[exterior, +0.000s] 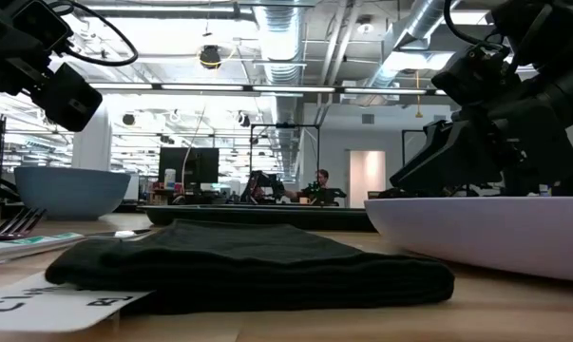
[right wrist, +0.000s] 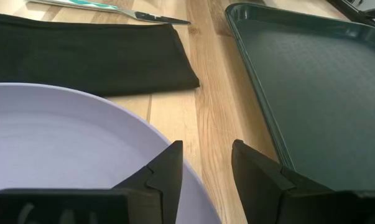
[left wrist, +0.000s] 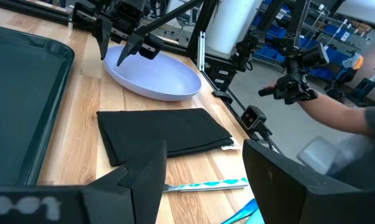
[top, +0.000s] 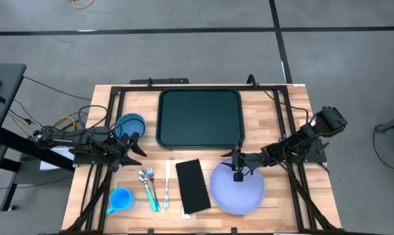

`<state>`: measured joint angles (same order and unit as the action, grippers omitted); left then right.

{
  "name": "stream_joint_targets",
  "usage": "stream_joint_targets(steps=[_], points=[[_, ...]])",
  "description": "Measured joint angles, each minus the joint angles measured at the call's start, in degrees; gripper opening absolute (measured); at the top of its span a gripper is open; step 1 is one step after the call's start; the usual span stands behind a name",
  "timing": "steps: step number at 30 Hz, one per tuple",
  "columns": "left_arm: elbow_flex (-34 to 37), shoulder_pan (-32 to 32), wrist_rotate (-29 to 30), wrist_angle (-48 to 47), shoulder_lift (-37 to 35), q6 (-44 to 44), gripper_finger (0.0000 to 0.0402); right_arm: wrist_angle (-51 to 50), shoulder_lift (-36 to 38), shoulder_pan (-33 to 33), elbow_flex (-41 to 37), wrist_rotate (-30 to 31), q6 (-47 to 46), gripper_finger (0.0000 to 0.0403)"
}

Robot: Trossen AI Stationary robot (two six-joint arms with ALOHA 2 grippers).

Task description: Set up tray

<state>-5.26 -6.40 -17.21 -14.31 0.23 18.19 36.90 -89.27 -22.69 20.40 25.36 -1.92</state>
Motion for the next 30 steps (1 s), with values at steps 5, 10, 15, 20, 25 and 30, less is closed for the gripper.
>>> stream_joint_targets(steps=[5,10,15,20,25,30], points=[[0.0,0.0,0.0,0.0,0.0,0.0,0.02,0.0,0.0,0.0,0.0,0.0,0.7,0.0127],[0.0,0.0,0.0,0.0,0.0,0.0,0.02,5.2,0.0,0.6,0.0,0.0,5.4,0.0127],[0.0,0.0,0.0,1.6,0.0,0.0,0.02,20.3,0.0,0.5,4.9,0.0,16.6,0.0127],[0.1,0.0,5.0,2.1,0.0,-1.6,0.02,23.4,0.0,-0.1,11.8,0.1,18.0,0.0127],[0.2,0.0,15.0,2.7,0.0,0.1,0.02,23.2,0.0,0.9,15.8,0.1,20.1,0.0127],[0.3,0.0,19.9,5.8,0.0,-4.4,0.02,23.4,2.6,4.1,18.2,1.7,23.2,0.0127]])
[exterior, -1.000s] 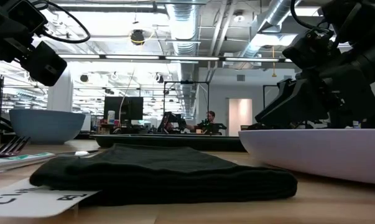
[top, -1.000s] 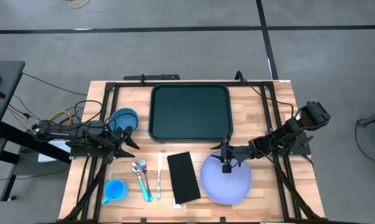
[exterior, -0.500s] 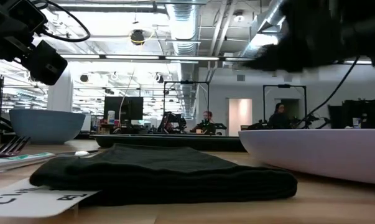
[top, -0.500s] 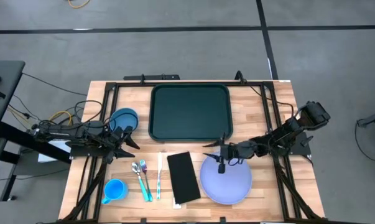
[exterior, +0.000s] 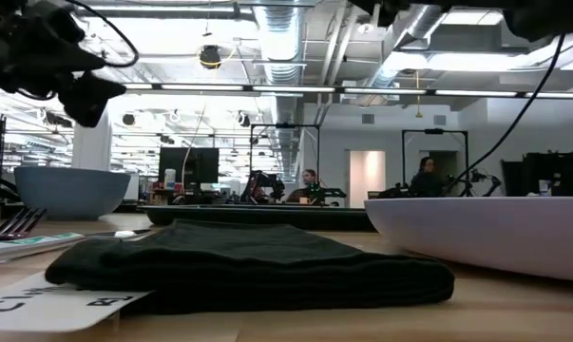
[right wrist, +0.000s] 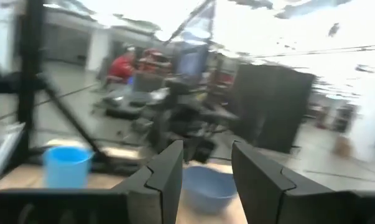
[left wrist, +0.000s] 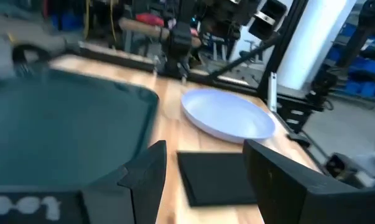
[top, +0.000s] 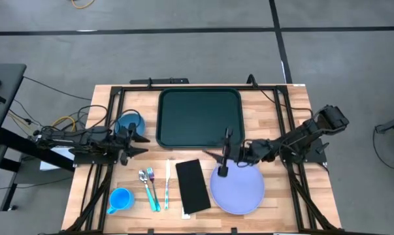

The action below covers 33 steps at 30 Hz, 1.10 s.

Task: Set up tray
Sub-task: Put the blue cup on the top left of the black tray

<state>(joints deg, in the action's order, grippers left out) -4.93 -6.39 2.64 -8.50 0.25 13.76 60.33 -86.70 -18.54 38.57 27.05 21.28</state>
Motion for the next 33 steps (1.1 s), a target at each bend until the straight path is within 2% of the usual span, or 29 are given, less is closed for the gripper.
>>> stream_joint_targets(steps=[2,7,9,13,16,19,21,25,29,33], points=[[0.0,0.0,0.3,2.2,0.0,-0.2,0.02,0.0,1.6,1.6,0.1,4.6,-0.2,0.0127],[-2.8,0.0,-0.3,0.9,1.3,0.4,0.02,-7.8,7.4,5.1,0.1,25.1,-9.8,0.0127],[-5.4,0.0,0.3,-1.2,3.6,1.8,0.02,-15.3,10.5,6.1,-0.2,27.3,-15.6,0.0127],[-13.3,0.0,-0.7,-7.8,13.1,5.0,0.02,-31.7,15.7,7.6,-0.3,23.8,-27.5,0.0127],[-20.8,-0.1,-6.1,-16.7,22.9,8.8,0.02,-39.7,17.5,8.3,-0.4,20.5,-32.9,0.0127],[-27.8,-1.6,-15.6,-24.2,31.8,9.8,0.02,-42.4,17.8,8.4,-0.4,17.6,-33.2,0.0127],[-31.3,-3.3,-21.5,-25.7,36.2,11.9,0.02,-41.7,17.8,8.4,-0.4,16.8,-32.3,0.0127],[-36.8,-7.5,-27.7,-24.6,41.6,19.9,0.02,-39.4,17.8,8.5,-0.4,15.3,-30.5,0.0127],[-41.3,-13.8,-27.8,-25.1,43.6,27.2,0.02,-38.0,17.9,8.2,-0.4,13.0,-29.9,0.0127],[-43.3,-21.0,-20.5,-27.2,43.6,33.8,0.02,-37.8,17.9,7.6,-0.4,9.9,-27.5,0.0127]])
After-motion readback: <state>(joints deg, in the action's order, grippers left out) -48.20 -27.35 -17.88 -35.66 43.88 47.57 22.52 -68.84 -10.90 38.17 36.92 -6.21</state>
